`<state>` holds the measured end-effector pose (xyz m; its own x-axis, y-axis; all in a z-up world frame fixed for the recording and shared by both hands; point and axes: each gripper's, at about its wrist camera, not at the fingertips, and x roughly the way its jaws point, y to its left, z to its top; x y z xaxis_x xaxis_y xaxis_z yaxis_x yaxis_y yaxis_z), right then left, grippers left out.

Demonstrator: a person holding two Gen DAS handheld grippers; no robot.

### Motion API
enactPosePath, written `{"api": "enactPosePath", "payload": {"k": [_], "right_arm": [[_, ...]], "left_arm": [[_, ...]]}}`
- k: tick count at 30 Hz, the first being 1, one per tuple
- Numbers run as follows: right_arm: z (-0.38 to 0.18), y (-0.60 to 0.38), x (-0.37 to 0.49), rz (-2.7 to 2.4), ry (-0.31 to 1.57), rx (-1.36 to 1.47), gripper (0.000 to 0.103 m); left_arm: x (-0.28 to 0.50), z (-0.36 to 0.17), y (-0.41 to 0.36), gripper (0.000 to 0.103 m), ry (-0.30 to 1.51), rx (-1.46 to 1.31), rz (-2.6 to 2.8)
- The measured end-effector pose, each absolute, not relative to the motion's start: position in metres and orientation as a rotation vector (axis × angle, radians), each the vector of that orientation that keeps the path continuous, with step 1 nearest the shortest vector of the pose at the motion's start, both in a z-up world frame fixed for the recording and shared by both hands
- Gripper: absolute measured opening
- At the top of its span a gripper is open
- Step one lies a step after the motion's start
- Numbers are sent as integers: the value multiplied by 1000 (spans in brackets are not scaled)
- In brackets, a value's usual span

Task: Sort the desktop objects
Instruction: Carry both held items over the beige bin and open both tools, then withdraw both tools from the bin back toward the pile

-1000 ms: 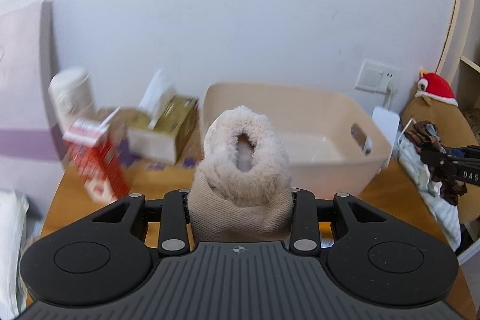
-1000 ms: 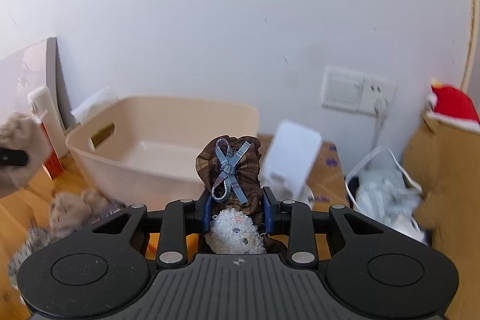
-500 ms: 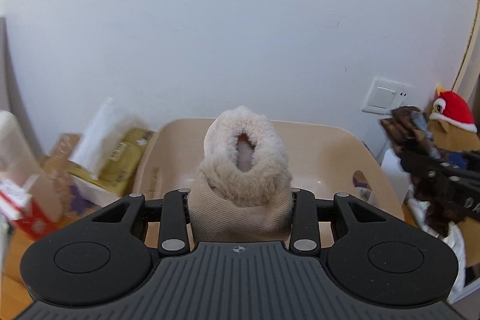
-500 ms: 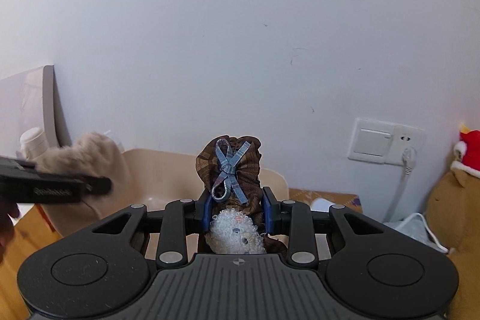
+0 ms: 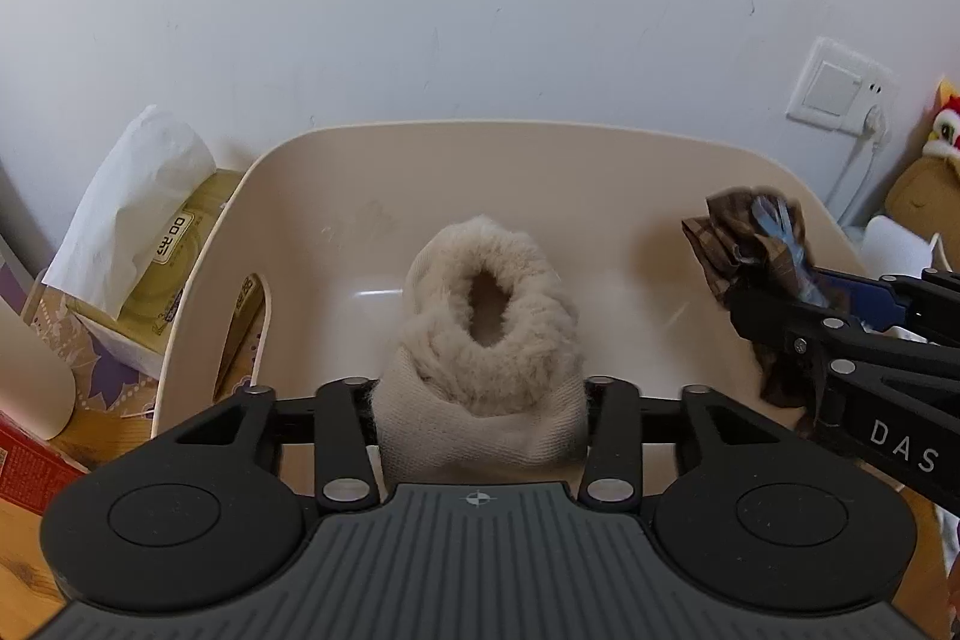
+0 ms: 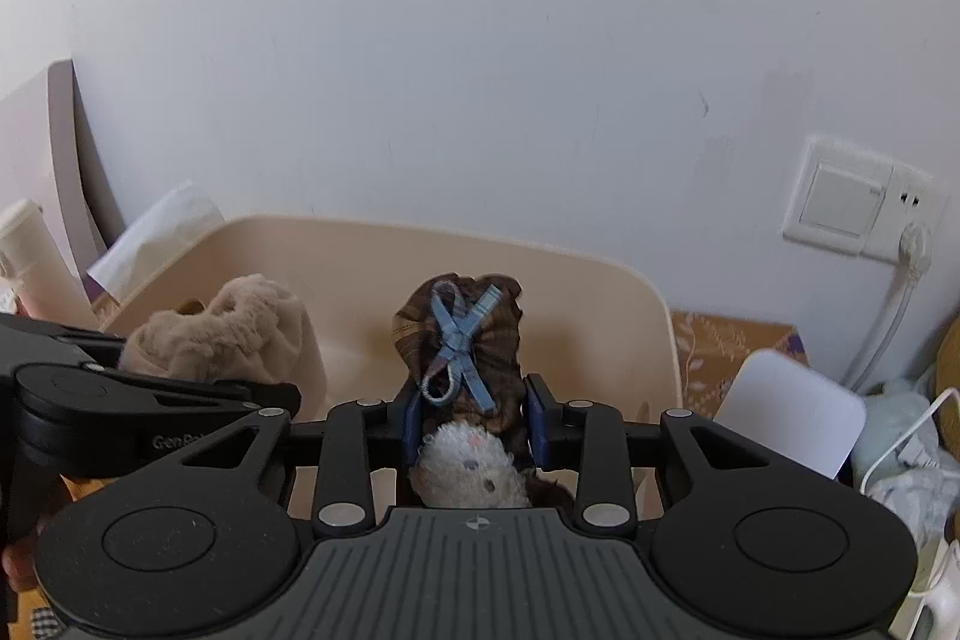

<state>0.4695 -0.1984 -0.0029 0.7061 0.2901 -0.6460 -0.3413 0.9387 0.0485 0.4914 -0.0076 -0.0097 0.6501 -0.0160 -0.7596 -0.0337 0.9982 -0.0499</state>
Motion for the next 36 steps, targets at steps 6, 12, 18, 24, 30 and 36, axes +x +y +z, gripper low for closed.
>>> {"api": "enactPosePath", "payload": {"k": [6,12,18,24,30,36], "right_arm": [[1,-202,456,352,674,-94,67],[13,-212,440,342,627,-84,92],[33,-211,411,350,589,-91,103],[42,-216,379,338,585,-96,103],[42,-225,348,330,595,-101,103],[36,-231,308,343,563,-111,103]], "left_arm": [[482,-2,-4,78,826,-60,-26],[465,14,1,81,791,-55,-37],[436,32,5,83,753,-34,-37],[404,43,14,83,743,-32,-27],[369,44,27,84,729,-35,-4],[324,36,43,84,704,-24,14]]}}
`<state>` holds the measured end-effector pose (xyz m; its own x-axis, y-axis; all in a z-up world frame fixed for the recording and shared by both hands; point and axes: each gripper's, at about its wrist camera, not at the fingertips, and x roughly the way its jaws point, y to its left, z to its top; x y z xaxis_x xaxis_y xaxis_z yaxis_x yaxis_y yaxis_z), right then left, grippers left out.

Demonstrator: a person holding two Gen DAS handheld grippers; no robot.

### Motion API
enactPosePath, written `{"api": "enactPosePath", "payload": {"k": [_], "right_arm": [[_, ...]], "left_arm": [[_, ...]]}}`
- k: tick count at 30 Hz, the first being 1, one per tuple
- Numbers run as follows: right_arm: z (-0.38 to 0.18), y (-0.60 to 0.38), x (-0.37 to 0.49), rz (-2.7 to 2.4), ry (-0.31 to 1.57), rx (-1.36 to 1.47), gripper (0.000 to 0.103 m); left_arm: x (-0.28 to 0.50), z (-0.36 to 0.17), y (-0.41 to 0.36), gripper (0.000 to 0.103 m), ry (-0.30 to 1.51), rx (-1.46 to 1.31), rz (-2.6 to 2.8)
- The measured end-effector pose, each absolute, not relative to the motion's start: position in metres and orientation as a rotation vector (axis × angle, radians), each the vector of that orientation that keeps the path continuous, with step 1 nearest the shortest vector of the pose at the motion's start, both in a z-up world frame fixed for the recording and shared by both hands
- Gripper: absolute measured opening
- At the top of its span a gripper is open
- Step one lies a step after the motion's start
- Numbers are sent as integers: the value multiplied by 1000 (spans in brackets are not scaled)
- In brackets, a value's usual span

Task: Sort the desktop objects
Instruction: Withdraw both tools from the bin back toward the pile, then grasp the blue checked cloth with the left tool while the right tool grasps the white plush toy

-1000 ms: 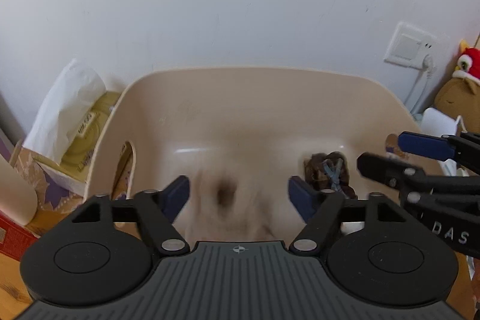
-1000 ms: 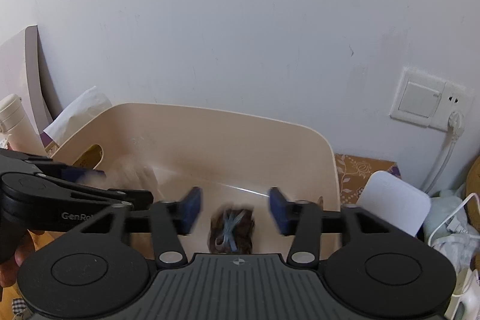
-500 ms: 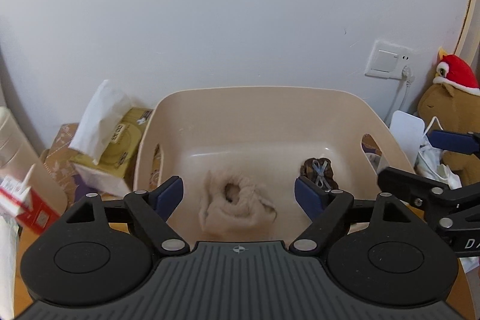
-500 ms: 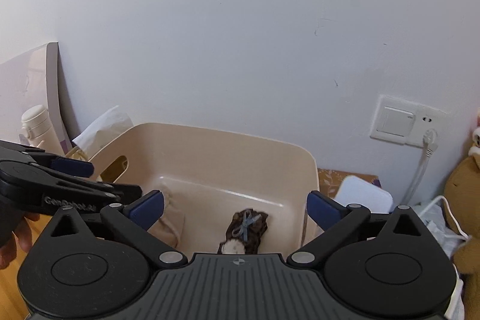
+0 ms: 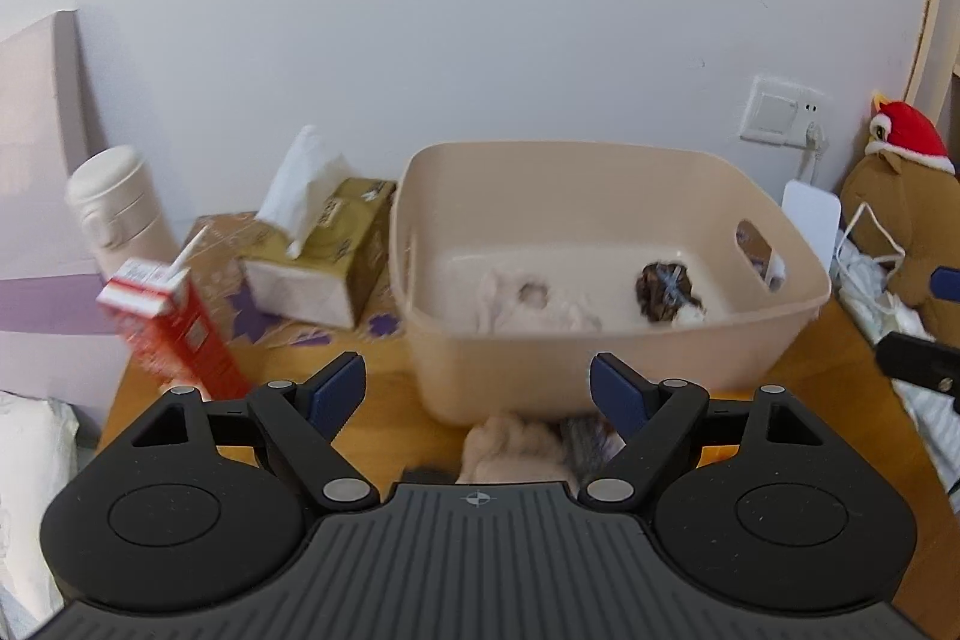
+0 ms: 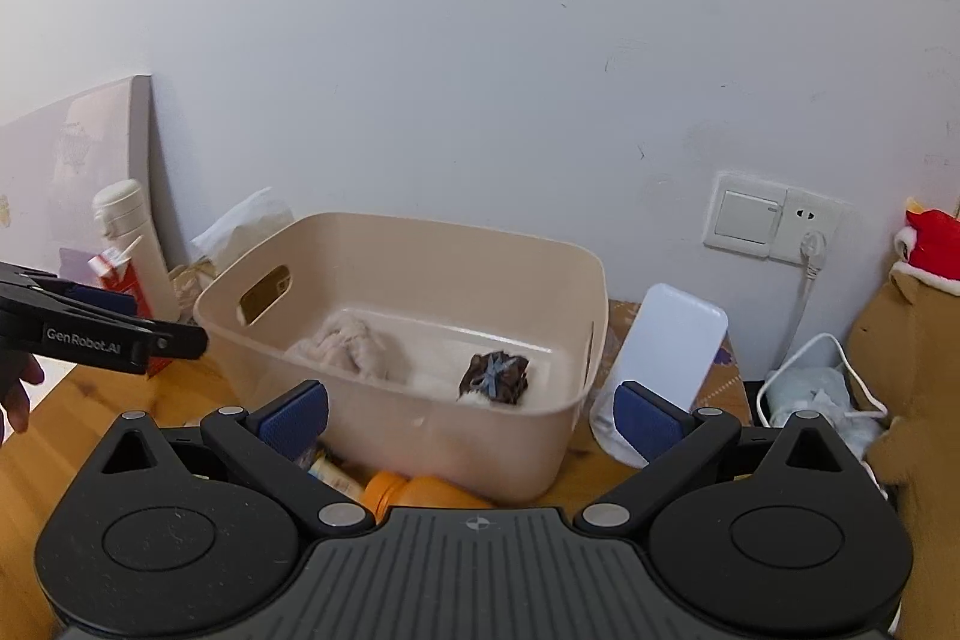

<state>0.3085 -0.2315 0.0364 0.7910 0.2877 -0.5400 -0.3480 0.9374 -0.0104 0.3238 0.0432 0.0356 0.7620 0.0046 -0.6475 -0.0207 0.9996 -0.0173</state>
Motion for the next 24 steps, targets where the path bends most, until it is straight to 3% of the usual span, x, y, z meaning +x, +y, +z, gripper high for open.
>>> {"api": "enactPosePath", "payload": {"k": [24], "right_arm": [[-48,-266,210,300,638,-156,103]], "left_arm": [[198,-48,35,84,753,-26,8]]}}
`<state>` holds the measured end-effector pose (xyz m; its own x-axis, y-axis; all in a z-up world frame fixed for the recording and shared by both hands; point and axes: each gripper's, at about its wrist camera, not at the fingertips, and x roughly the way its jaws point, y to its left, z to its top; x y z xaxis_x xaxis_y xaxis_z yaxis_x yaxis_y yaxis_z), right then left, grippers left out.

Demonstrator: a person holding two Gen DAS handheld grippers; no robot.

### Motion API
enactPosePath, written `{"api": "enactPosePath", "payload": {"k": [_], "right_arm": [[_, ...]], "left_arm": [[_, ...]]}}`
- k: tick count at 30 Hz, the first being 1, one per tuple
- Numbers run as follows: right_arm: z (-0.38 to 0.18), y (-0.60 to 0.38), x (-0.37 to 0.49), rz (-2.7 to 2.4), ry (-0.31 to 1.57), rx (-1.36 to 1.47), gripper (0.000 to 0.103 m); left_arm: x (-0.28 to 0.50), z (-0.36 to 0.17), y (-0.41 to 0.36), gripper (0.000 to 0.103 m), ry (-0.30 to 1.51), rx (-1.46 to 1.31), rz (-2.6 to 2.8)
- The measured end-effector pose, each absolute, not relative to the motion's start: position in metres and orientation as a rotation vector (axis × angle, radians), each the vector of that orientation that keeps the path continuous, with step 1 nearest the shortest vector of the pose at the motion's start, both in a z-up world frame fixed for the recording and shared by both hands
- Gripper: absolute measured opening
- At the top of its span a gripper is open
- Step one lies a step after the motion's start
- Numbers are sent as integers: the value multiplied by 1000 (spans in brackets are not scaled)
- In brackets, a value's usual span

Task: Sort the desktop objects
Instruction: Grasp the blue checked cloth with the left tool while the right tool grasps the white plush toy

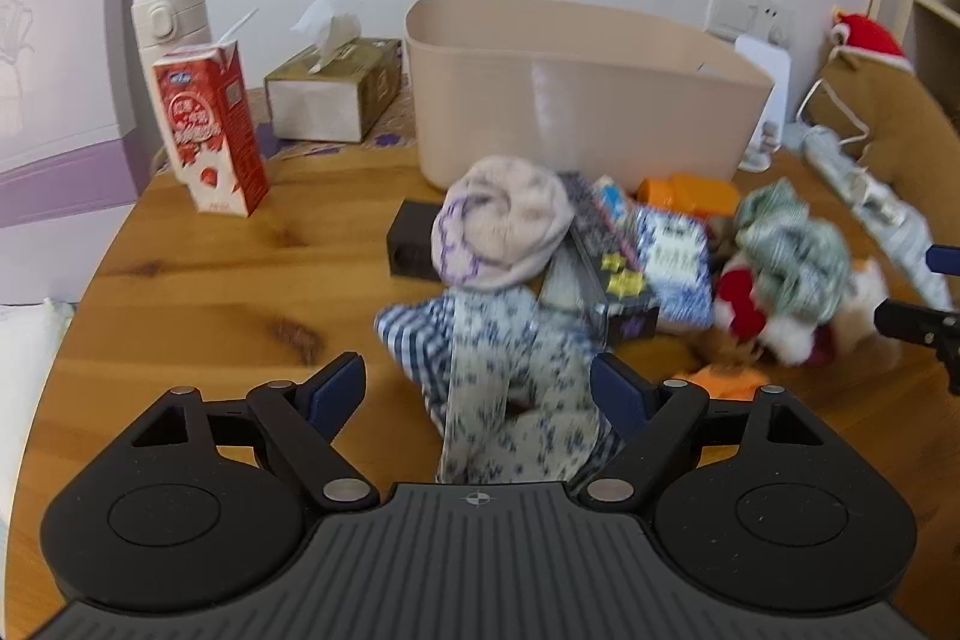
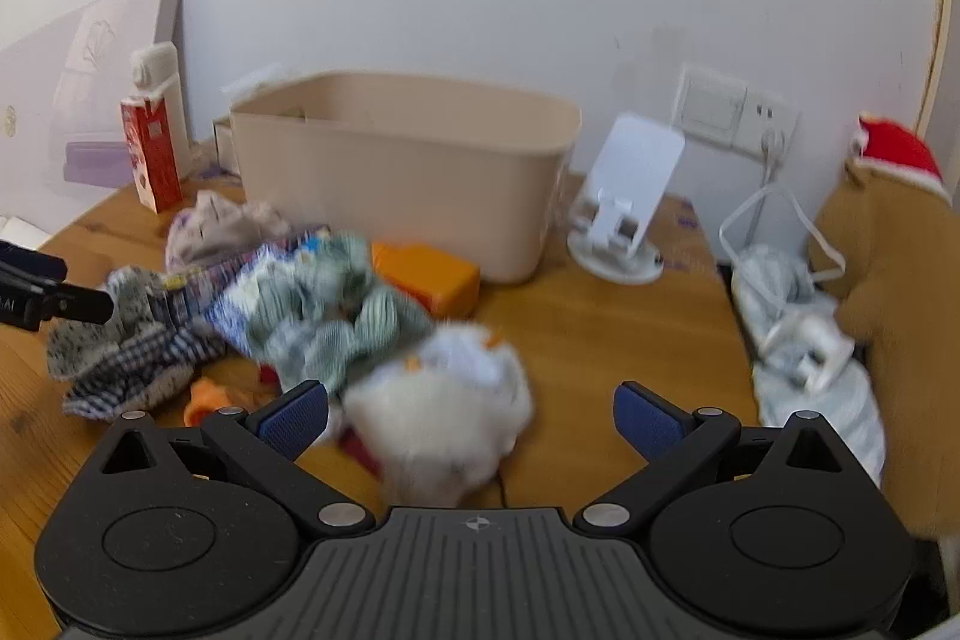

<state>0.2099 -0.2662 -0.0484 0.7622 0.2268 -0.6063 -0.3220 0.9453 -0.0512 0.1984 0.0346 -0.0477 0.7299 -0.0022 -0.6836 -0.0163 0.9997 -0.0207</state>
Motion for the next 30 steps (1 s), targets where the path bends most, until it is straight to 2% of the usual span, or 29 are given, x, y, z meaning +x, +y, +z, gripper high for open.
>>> {"api": "enactPosePath", "payload": {"k": [7,13,15,18,20,21,23,26,30], "right_arm": [[-74,-266,217,288,689,-115,103],[-77,-274,222,284,661,-61,101],[-78,-274,224,289,658,-45,95],[-81,-273,228,280,668,-44,85],[-82,-273,230,268,668,-36,65],[-82,-275,231,266,666,-25,60],[-81,-278,231,264,661,-6,34],[-79,-281,230,263,647,-12,19],[-74,-285,225,263,615,0,16]], "left_arm": [[201,-75,34,84,785,-39,32],[210,-84,34,83,793,-46,5],[214,-86,34,80,798,-58,-13],[217,-88,33,64,800,-86,-55],[219,-89,31,55,795,-83,-70],[219,-89,30,49,791,-79,-75],[218,-88,29,39,786,-81,-94],[217,-87,29,28,781,-97,-107],[213,-83,30,21,769,-109,-107]]}}
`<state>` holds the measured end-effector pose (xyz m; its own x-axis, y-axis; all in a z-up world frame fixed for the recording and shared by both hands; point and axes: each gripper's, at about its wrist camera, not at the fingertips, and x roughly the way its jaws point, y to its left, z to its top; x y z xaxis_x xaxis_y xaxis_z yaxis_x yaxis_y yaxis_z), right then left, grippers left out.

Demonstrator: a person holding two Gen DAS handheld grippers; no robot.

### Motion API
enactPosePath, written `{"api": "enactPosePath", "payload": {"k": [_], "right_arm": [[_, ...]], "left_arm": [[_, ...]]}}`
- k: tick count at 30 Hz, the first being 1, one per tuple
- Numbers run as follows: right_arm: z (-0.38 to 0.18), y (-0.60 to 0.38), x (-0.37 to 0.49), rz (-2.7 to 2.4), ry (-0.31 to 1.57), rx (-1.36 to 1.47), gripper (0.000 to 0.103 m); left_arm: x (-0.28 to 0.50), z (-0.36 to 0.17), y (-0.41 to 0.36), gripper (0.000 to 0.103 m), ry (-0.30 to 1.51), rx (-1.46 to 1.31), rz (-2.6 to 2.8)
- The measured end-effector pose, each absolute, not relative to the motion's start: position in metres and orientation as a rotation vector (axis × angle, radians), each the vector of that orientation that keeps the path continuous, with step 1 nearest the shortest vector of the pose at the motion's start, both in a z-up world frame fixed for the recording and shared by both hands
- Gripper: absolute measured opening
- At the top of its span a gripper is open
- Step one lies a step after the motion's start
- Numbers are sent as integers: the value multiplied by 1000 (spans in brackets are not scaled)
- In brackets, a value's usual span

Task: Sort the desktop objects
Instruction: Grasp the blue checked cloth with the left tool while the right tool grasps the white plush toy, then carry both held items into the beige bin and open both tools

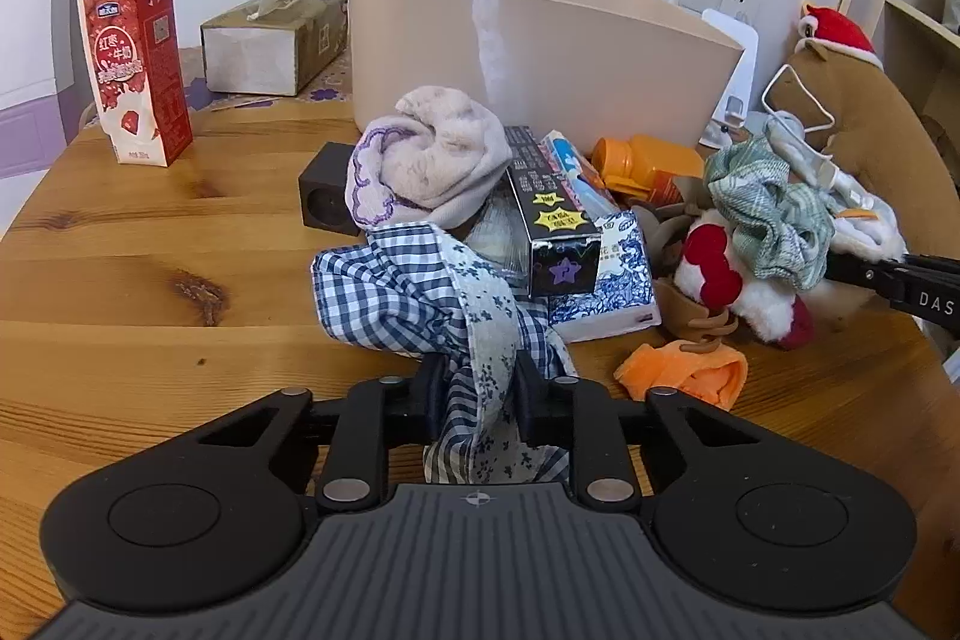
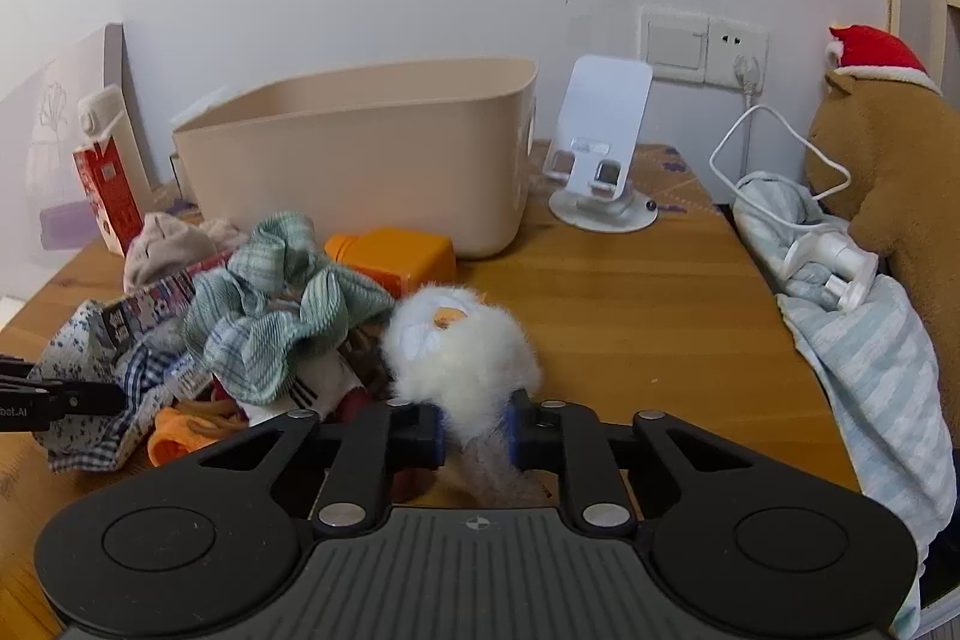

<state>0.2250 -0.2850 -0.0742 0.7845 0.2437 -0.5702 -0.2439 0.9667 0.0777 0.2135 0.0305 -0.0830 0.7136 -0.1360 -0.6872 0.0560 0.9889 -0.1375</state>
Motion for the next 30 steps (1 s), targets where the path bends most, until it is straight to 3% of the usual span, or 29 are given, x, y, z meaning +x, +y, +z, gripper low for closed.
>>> {"api": "enactPosePath", "payload": {"k": [17,30], "right_arm": [[-13,-294,229,250,464,-39,15],[28,-285,291,234,409,-93,15]], "left_arm": [[196,-9,53,16,588,-92,-52],[257,60,48,16,438,15,-58]]}}
